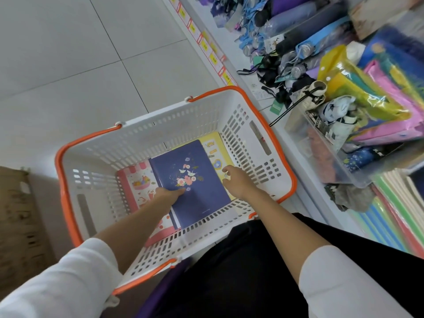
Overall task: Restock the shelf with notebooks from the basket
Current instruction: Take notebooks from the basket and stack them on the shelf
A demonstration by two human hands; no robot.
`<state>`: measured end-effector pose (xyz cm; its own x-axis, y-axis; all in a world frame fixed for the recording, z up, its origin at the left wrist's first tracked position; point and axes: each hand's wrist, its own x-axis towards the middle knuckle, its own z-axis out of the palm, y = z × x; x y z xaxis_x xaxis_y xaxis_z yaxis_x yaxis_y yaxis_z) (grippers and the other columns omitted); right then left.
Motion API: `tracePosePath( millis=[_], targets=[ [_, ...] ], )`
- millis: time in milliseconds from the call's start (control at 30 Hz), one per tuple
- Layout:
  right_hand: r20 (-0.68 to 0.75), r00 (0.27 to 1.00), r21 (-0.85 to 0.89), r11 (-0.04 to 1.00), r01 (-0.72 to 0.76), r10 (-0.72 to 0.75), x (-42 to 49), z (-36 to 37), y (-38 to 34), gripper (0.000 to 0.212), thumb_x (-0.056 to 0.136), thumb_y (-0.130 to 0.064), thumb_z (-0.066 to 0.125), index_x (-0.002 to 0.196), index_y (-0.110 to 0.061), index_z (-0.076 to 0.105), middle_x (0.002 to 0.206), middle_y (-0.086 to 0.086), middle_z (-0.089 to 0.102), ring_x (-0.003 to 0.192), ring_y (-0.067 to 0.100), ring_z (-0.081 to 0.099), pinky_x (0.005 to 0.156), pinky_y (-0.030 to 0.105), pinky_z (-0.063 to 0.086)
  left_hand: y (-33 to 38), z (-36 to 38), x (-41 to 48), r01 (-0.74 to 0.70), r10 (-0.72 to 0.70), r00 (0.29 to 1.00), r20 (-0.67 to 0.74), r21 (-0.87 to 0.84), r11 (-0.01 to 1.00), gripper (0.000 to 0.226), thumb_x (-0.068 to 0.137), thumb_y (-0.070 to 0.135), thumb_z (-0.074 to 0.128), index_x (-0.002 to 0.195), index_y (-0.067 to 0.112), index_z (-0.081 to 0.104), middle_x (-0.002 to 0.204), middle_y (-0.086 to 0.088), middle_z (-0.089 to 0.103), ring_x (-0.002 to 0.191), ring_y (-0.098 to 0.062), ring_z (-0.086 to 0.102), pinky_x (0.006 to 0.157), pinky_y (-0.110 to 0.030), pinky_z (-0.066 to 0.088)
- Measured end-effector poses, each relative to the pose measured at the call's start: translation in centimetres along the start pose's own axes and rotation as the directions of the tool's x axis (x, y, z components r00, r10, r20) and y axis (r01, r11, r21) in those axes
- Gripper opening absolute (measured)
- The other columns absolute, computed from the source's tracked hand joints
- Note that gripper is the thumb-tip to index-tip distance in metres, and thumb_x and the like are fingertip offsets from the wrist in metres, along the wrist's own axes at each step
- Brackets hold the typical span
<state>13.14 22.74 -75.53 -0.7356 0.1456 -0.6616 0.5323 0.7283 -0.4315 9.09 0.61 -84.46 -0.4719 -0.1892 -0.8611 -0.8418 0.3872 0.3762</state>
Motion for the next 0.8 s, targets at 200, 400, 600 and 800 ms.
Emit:
tracePosePath(
  millis=[200,400,600,800],
  targets=[
    [0.004,0.999,0.028,0.998,-0.05,0.05,0.0,0.0,1.2,0.042,0.099,-0.016,0.045,0.14,-0.012,0.041,0.134,0.013,0.049,0.101,0.03,0.06,0.09,0.048,0.05,0.8,1.5,-0.2,-0.031,0.035,0.998,-0.042,0.084,0.996,0.049,0.085,0.019,0.071,0.126,0.0,0.054,0.121,-0.016,0.059,0.108,-0.035,0.058,0.083,-0.036,0.048],
    [-0.005,0.996,0.106,0.99,-0.087,0.088,0.7,0.4,1.3,0.042,0.098,-0.016,0.045,0.14,-0.012,0.041,0.135,0.011,0.049,0.095,0.028,0.06,0.085,0.044,0.052,0.7,2.6,-0.5,0.014,-0.008,0.997,-0.077,0.078,0.997,0.06,0.079,0.026,0.076,0.129,0.008,0.047,0.122,-0.013,0.055,0.102,-0.034,0.057,0.079,-0.04,0.05],
    [0.012,0.996,0.128,0.988,-0.089,0.088,1.0,0.8,1.3,0.044,0.099,-0.015,0.045,0.142,-0.011,0.039,0.131,0.015,0.052,0.11,0.032,0.058,0.092,0.046,0.049,2.4,5.0,-0.6,0.023,-0.033,0.998,-0.043,-0.229,0.973,0.075,0.07,0.016,0.085,0.13,0.007,0.041,0.13,-0.012,0.053,0.114,-0.034,0.054,0.091,-0.044,0.05],
    [-0.03,0.993,0.185,0.977,-0.107,0.115,1.2,0.8,1.6,0.043,0.099,-0.014,0.046,0.142,-0.011,0.04,0.13,0.017,0.055,0.107,0.032,0.06,0.091,0.047,0.05,2.4,5.1,0.0,0.032,-0.031,1.0,0.005,-0.197,0.98,0.051,0.081,0.009,0.074,0.127,0.001,0.053,0.126,-0.012,0.058,0.114,-0.034,0.056,0.094,-0.04,0.049]
  ],
)
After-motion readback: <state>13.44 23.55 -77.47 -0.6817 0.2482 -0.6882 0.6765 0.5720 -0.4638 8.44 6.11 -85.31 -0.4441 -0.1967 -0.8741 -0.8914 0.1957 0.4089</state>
